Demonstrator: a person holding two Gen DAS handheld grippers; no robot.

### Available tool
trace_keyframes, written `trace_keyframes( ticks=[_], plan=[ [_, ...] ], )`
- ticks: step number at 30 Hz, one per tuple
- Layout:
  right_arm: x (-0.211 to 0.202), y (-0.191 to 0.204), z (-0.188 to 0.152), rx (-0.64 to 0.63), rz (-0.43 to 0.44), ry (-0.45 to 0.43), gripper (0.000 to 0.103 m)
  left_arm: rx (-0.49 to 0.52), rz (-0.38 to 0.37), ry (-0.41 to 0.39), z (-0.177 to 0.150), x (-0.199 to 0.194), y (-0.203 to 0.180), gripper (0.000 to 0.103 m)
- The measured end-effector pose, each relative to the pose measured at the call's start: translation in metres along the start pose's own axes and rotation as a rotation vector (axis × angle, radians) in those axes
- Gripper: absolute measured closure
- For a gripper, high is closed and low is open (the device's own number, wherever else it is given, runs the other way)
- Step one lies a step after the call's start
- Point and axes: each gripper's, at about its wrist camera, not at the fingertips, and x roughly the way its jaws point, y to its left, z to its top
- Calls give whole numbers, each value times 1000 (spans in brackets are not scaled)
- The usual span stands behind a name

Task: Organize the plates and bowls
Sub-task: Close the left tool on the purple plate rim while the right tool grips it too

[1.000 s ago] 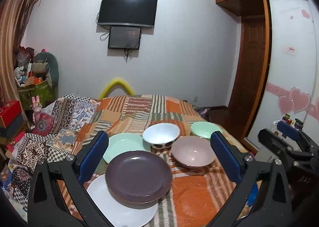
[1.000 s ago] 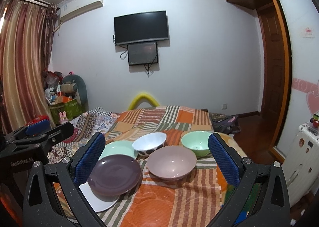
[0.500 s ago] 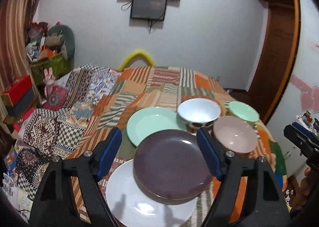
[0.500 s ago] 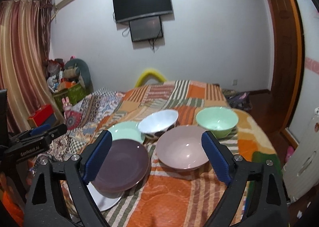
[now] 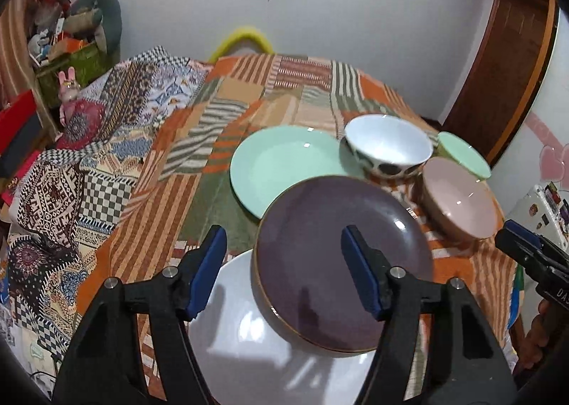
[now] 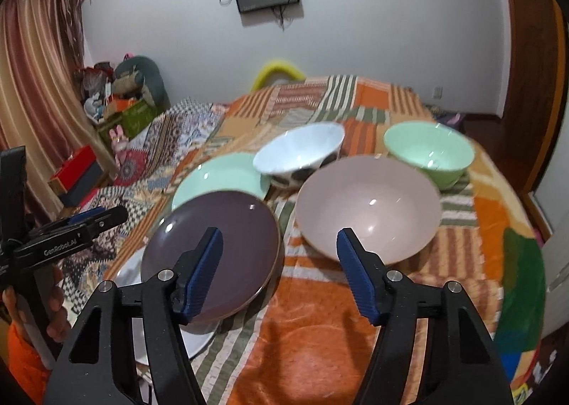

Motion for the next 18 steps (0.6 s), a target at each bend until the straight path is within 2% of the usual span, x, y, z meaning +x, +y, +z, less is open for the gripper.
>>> trace_keyframes(
  ticks=[3, 5, 11, 18],
  plan=[
    [15, 1, -3, -8, 4, 45, 45, -8, -5, 23, -1, 14, 8, 38],
    [24, 2, -6, -13, 10, 74, 48, -12, -7, 38, -1, 22, 13, 46],
    [46, 0, -10, -4, 18, 137, 55, -35, -32, 93, -2, 47, 21, 61],
    [61, 0, -13, -1, 16, 183, 63, -47, -54, 133, 0, 68, 27, 72]
  ],
)
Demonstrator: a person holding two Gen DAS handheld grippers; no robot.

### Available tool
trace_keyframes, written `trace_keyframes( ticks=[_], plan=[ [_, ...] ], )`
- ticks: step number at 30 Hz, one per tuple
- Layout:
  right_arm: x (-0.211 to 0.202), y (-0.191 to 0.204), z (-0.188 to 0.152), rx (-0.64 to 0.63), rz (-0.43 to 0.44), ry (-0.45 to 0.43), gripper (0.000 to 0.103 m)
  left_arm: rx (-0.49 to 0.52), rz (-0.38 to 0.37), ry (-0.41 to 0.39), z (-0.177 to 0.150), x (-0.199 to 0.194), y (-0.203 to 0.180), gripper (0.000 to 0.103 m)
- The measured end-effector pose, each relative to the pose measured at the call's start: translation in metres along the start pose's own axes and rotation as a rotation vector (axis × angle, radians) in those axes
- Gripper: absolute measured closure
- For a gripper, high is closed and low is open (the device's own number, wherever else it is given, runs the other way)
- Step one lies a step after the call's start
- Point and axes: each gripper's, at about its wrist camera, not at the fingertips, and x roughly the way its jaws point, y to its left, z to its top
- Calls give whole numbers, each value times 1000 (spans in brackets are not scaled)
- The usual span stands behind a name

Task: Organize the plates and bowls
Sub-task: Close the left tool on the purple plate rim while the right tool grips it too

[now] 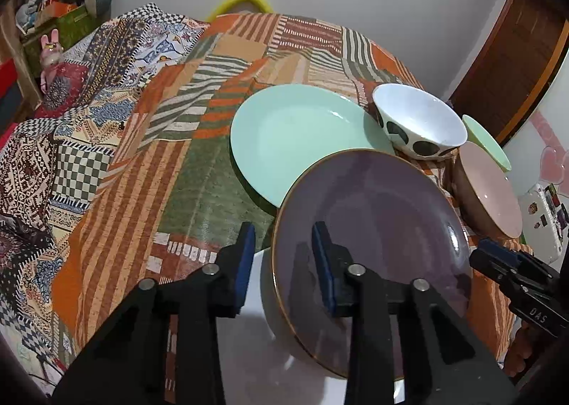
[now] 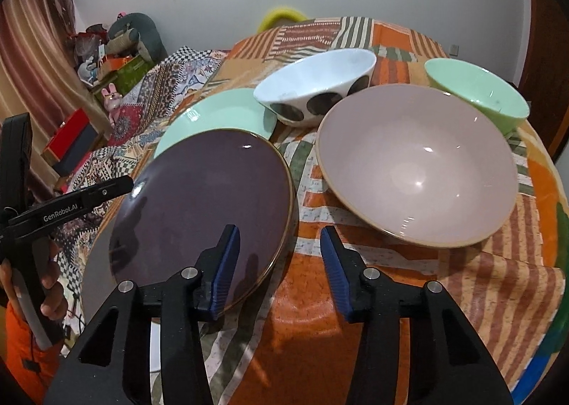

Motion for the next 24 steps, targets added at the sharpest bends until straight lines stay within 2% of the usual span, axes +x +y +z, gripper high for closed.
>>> trace_keyframes(
  ticks=[3, 9, 13, 17, 24],
  plan=[
    [7, -1, 0, 5, 4, 18, 67, -3, -5, 13, 1, 6, 2, 74],
    [14, 0, 2, 16, 25, 42, 67, -5, -27, 42, 2, 16, 7, 78],
    [18, 1, 3, 14, 27, 54, 78, 23, -30, 44, 1, 18, 4, 81],
    [20, 4, 3, 4, 11, 56, 78, 62, -22, 39, -1, 18, -2, 82],
    [18, 4, 4, 2, -3, 64, 79, 71, -16, 43, -3, 14, -4, 82]
  ],
)
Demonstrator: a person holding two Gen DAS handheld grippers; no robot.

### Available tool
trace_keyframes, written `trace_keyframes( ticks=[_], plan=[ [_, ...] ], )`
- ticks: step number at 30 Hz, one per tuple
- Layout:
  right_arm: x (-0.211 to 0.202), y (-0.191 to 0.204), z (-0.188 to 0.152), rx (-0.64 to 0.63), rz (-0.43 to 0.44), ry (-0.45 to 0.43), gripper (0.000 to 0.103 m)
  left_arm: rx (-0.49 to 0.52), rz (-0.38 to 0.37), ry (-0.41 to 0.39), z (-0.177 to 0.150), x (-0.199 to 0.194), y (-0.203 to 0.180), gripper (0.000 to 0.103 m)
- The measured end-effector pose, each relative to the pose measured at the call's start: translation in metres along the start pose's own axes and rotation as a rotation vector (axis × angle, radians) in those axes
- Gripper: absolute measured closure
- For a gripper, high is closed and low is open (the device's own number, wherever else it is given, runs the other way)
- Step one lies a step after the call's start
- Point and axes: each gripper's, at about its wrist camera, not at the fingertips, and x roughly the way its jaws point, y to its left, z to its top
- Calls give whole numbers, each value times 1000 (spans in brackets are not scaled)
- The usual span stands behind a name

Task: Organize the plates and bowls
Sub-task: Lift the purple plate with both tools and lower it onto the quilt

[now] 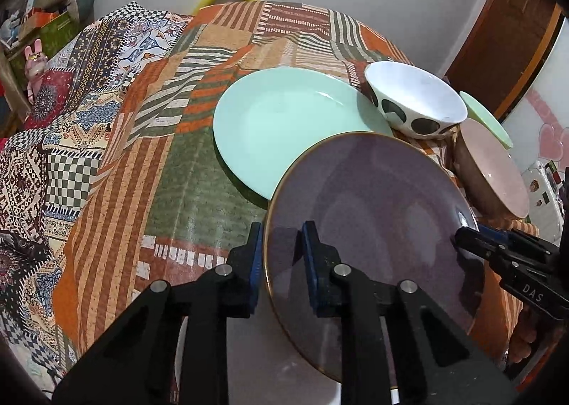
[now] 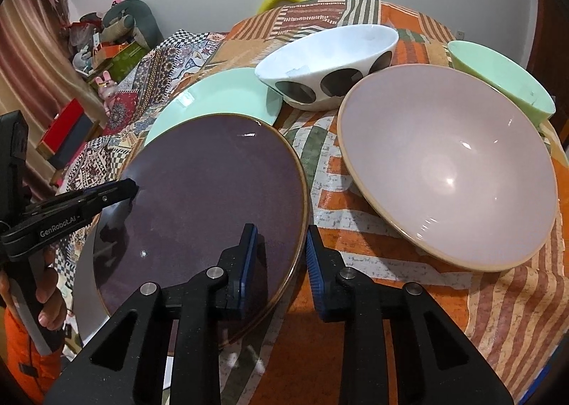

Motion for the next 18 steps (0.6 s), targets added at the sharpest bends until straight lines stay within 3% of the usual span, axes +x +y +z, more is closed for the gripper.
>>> trace_keyframes(
  ticks=[18],
  plan=[
    [-36, 0, -1, 22, 17, -74, 79, -3, -33, -84, -8, -54, -23, 82]
  ],
)
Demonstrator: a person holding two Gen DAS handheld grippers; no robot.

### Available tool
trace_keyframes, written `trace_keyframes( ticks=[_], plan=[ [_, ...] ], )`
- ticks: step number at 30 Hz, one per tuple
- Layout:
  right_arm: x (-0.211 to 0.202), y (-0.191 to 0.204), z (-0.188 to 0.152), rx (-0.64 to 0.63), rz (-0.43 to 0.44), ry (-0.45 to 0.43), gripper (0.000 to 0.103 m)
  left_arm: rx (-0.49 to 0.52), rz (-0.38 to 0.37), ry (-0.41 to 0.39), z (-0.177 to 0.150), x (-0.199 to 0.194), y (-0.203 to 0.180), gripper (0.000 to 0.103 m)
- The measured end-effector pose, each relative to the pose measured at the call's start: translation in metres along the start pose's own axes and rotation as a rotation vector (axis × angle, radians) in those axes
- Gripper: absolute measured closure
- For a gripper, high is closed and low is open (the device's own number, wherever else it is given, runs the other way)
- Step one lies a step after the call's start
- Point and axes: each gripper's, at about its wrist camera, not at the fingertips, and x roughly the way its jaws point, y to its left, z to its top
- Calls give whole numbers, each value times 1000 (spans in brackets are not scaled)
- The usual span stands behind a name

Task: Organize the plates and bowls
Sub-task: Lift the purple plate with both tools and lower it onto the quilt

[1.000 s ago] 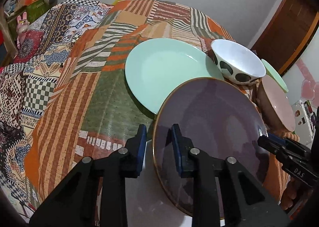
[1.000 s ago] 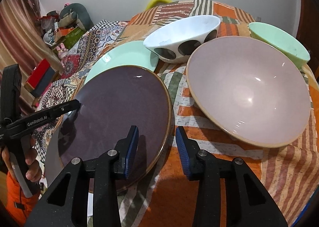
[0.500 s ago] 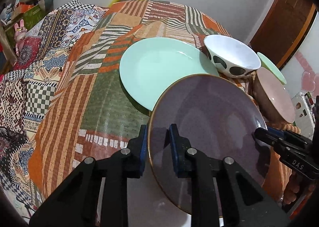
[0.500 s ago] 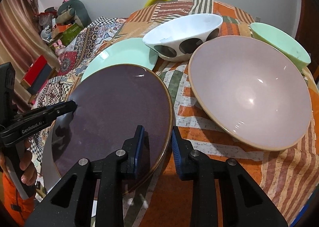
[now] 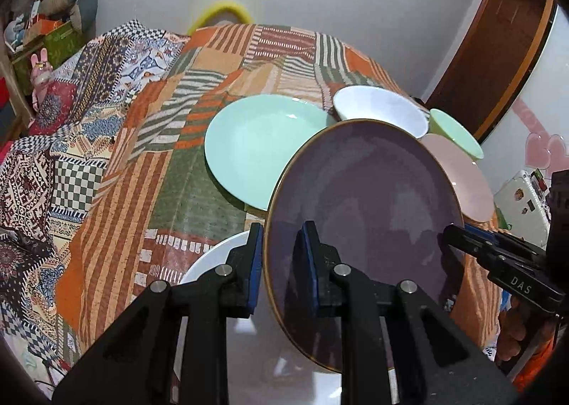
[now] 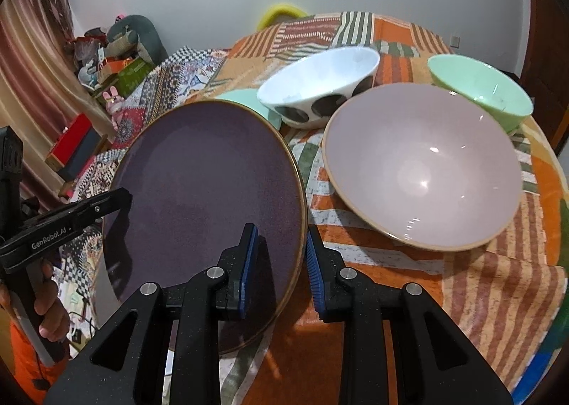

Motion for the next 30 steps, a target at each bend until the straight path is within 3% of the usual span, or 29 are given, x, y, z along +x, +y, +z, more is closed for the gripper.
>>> trace_keyframes(
  ticks=[16, 30],
  plan=[
    [-58, -3, -5, 1, -2, -116, 79, 60, -26, -90, -11, -66, -44, 82],
    [-100, -20, -26, 8, -35, -179, 79, 90, -62, -83, -33, -87, -80, 82]
  ],
)
